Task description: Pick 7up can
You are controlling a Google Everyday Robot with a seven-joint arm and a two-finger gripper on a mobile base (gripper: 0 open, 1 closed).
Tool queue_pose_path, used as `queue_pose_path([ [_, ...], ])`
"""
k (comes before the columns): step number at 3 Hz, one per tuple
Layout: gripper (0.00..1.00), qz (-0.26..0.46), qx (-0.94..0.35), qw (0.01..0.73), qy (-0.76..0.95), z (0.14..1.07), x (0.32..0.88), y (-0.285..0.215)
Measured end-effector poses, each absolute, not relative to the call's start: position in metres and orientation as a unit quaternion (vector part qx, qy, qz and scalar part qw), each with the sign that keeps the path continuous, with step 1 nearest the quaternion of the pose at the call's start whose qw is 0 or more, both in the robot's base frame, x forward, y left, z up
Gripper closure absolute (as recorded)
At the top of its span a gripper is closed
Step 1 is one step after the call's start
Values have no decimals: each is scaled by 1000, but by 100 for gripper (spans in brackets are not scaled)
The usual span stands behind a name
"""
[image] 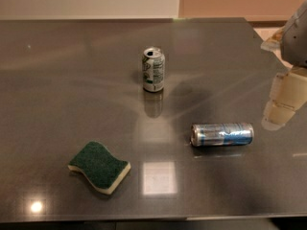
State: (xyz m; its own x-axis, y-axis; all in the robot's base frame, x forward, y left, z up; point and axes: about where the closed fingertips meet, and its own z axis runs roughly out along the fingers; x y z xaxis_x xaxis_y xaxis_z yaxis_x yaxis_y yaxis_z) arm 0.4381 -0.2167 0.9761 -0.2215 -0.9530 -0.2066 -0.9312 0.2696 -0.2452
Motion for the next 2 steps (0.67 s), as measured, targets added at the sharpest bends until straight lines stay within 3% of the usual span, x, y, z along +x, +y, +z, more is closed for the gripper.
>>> queue_pose_path([
  [2, 0, -20, -613, 171, 771, 979, 443, -211],
])
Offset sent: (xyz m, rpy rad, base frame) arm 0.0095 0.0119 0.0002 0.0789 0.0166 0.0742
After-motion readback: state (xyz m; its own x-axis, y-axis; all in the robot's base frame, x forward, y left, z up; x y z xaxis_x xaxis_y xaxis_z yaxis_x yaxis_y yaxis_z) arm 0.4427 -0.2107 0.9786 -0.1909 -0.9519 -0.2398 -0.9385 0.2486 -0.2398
